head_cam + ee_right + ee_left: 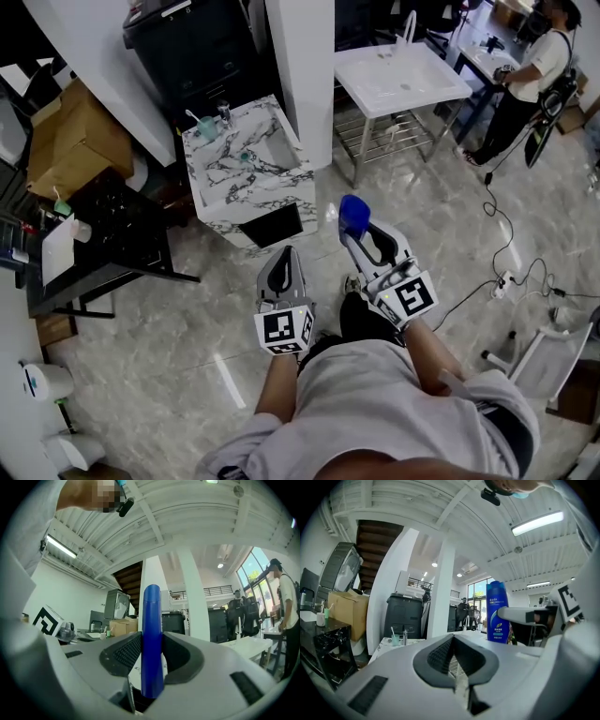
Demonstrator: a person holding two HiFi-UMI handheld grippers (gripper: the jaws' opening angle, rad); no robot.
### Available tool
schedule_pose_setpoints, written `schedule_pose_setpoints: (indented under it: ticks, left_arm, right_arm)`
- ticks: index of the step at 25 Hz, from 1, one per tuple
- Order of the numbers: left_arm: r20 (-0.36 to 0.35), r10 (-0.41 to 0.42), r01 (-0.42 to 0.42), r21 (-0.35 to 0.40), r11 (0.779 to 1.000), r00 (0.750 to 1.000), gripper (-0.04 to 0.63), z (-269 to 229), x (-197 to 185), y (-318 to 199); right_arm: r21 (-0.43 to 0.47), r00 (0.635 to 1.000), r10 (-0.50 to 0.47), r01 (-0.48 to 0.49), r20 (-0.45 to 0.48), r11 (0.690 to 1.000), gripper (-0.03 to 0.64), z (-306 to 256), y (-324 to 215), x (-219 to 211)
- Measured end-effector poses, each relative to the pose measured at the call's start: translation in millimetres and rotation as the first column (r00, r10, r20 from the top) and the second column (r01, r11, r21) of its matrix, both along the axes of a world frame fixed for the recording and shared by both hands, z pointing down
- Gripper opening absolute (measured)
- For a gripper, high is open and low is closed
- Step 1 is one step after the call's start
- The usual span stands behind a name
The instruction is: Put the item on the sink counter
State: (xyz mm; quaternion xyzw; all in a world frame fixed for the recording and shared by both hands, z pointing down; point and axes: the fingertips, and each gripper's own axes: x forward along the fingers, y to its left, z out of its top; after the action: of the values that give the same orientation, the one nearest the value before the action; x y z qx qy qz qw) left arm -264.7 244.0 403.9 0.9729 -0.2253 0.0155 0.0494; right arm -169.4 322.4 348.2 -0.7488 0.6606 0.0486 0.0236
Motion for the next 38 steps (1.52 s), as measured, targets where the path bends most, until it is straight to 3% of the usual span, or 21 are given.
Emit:
schedule_pose_setpoints:
  ticks: [7,13,20,29,38]
  left_arm:
    - [0.002,-0.002,0.002,0.017,1.000,1.000,0.009,-9,61,-45]
    - [0.009,0.021,-0.021,0.025,0.999,1.000,0.009,-18,140,-64]
    - [0.050,0.021,-0.022,0.007,1.000,0.999,0.009,-8,201,-74]
    - [0.100,-0.019,0.023,-0.035,0.999,0.995,0.009,15,227,-113]
    - [0.089,-0.079,0.086,-0.075,0.993,0.993,0.009,34,239,-193]
  right_arm:
    - [0.024,1.000,-0.024,0.024,-0.012,0.999,0.138,-8,-45,57]
    - [0.029,1.000,-0.025,0.026,-0.013,0.999,0.138,-16,-62,131]
    - [0.041,0.998,-0.062,0.061,0.011,0.997,0.138,-7,-74,200]
    - [0.000,0.990,-0.126,0.126,0.057,0.992,0.138,20,-114,231]
    - [-0.044,0.979,-0.199,0.200,0.037,0.979,0.138,33,-194,246]
